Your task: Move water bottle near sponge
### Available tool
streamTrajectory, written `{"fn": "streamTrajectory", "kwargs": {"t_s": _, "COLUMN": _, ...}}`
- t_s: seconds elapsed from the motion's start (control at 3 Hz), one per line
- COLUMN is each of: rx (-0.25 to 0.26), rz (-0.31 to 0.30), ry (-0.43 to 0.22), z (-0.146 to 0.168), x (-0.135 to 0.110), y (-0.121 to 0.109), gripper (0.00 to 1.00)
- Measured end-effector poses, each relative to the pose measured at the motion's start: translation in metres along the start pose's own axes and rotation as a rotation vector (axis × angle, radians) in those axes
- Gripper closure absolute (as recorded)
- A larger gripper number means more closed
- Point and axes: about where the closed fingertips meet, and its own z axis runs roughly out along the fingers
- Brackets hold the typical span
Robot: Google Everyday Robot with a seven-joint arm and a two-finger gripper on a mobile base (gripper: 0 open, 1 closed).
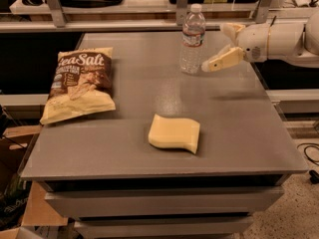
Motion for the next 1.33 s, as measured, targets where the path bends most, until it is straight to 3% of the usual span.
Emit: {"fn": "streamTrajectory", "kwargs": {"t_s": 1.33, "rx": -0.034, "rz": 0.015, "ry": -0.101, "z": 0.047, "x": -0.017, "y": 0.005, "gripper": 0.00}}
